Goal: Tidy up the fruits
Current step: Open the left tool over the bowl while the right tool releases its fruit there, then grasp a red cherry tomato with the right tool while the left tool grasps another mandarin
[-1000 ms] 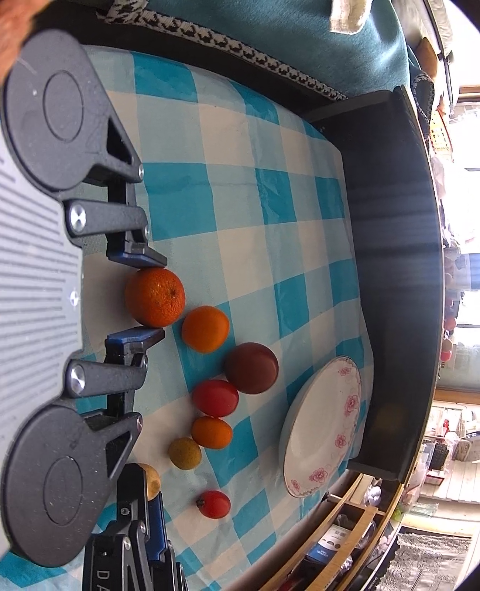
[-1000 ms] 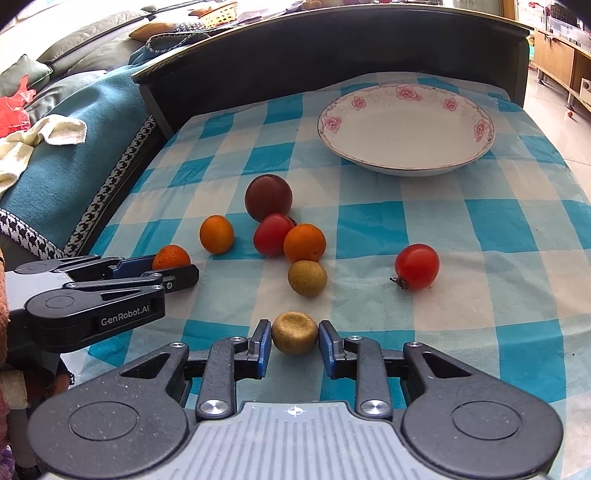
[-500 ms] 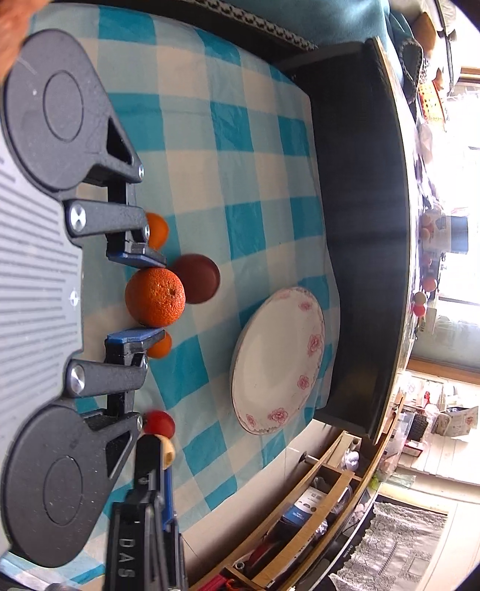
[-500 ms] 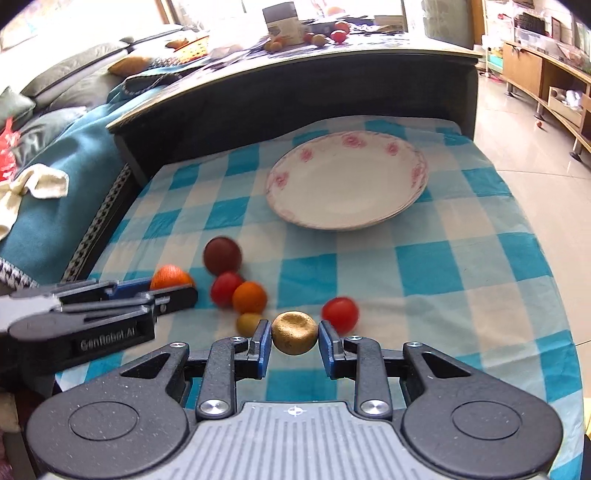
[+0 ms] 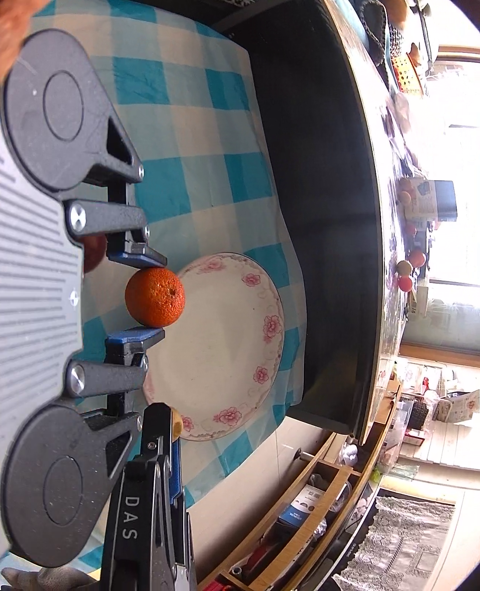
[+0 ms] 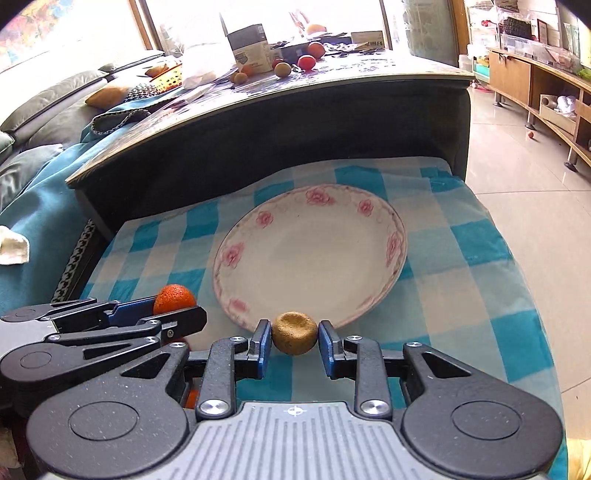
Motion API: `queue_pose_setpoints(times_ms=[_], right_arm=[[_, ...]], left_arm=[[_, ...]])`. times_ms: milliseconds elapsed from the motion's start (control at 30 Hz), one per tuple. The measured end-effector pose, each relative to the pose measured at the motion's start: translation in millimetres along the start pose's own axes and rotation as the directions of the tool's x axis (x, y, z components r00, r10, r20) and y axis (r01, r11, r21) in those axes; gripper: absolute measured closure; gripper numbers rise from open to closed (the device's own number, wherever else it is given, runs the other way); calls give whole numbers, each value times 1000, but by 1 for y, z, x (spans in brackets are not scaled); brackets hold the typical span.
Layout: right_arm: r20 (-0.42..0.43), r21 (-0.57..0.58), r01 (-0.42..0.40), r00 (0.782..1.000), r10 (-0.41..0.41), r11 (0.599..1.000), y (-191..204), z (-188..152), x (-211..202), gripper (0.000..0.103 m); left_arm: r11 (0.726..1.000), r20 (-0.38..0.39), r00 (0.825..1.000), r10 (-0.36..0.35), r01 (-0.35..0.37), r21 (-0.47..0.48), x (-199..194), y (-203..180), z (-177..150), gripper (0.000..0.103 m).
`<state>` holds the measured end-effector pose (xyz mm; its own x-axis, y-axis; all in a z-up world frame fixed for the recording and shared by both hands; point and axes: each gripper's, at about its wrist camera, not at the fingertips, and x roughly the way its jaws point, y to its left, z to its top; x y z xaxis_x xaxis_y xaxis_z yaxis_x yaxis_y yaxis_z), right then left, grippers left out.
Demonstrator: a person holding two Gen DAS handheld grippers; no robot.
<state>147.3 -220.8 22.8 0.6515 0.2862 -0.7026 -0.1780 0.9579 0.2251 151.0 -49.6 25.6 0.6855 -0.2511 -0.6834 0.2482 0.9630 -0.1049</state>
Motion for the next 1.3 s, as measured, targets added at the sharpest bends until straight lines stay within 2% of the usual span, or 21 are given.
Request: queue_pose_setpoints(times_ms=[267, 733, 967, 1133, 1300], right_arm=[[2, -53, 12, 1000, -12, 999, -4, 6, 22, 80], [29, -53, 8, 1000, -7, 999, -7, 14, 22, 77], [50, -21, 16, 999, -15, 1000, -11, 16, 8, 77], [40, -24, 16, 999, -15, 1000, -4, 9, -11, 77], [32, -24, 8, 999, -7, 1000, 3, 1, -39, 77]], left_arm=[[999, -15, 1000, 11, -10, 47, 27, -7, 7, 61], [998, 3, 999, 32, -32, 50, 25, -4, 11, 57], [998, 19, 998, 51, -52, 38, -1, 5, 10, 57], [997, 24, 998, 64, -64, 34, -33, 8, 5, 57], [994, 18, 997, 81, -82, 69, -72, 5, -3, 57]])
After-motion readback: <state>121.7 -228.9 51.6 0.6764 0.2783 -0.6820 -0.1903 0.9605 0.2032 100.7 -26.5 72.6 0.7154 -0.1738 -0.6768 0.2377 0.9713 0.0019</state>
